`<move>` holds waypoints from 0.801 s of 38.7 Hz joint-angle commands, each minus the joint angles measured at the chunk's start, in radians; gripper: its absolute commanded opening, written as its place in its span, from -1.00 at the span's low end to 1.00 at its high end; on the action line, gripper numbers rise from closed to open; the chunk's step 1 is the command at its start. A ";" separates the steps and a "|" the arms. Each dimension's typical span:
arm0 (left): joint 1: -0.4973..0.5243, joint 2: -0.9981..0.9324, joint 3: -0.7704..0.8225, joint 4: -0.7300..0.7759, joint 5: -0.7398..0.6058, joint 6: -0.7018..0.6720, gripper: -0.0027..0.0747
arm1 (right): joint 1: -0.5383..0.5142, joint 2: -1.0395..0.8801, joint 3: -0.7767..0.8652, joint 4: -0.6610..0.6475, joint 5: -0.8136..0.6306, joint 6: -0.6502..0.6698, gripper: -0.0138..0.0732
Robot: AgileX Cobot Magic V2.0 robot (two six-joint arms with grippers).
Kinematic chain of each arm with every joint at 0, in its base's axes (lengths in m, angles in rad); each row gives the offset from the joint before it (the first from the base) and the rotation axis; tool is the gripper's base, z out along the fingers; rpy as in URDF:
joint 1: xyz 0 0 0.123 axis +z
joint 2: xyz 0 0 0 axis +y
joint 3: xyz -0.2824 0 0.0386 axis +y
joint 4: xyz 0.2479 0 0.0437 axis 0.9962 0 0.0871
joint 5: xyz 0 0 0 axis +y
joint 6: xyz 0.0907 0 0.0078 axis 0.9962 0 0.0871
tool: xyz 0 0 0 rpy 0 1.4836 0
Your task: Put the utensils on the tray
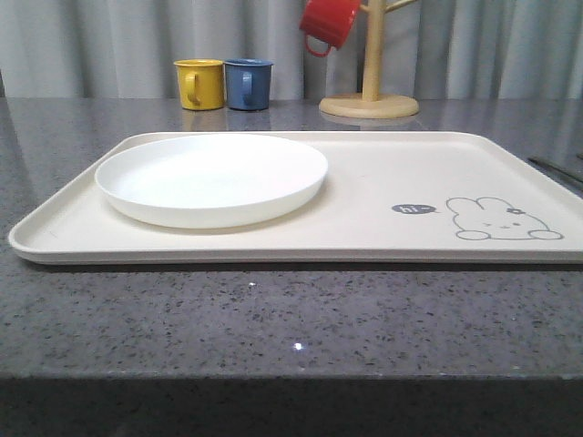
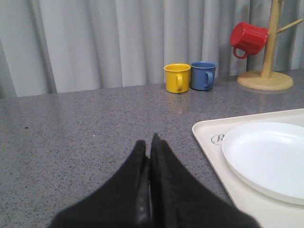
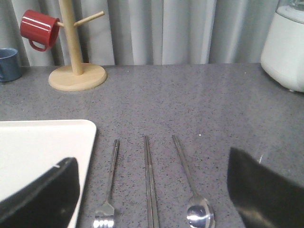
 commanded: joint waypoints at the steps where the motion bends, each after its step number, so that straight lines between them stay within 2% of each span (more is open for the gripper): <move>1: 0.003 0.007 -0.025 -0.010 -0.085 -0.012 -0.98 | -0.003 0.015 -0.035 -0.001 -0.087 -0.007 0.82; 11: 0.003 0.007 -0.025 -0.010 -0.085 -0.012 -0.98 | -0.003 0.081 -0.061 -0.013 -0.074 -0.008 0.82; 16: 0.003 0.007 -0.025 -0.010 -0.085 -0.012 -0.98 | -0.003 0.243 -0.148 -0.017 -0.009 -0.008 0.82; 25: 0.003 0.007 -0.025 -0.010 -0.085 -0.012 -0.98 | -0.002 0.620 -0.373 -0.017 0.198 -0.008 0.82; 31: 0.003 0.007 -0.025 -0.010 -0.085 -0.012 -0.98 | 0.041 0.818 -0.515 -0.017 0.315 -0.009 0.82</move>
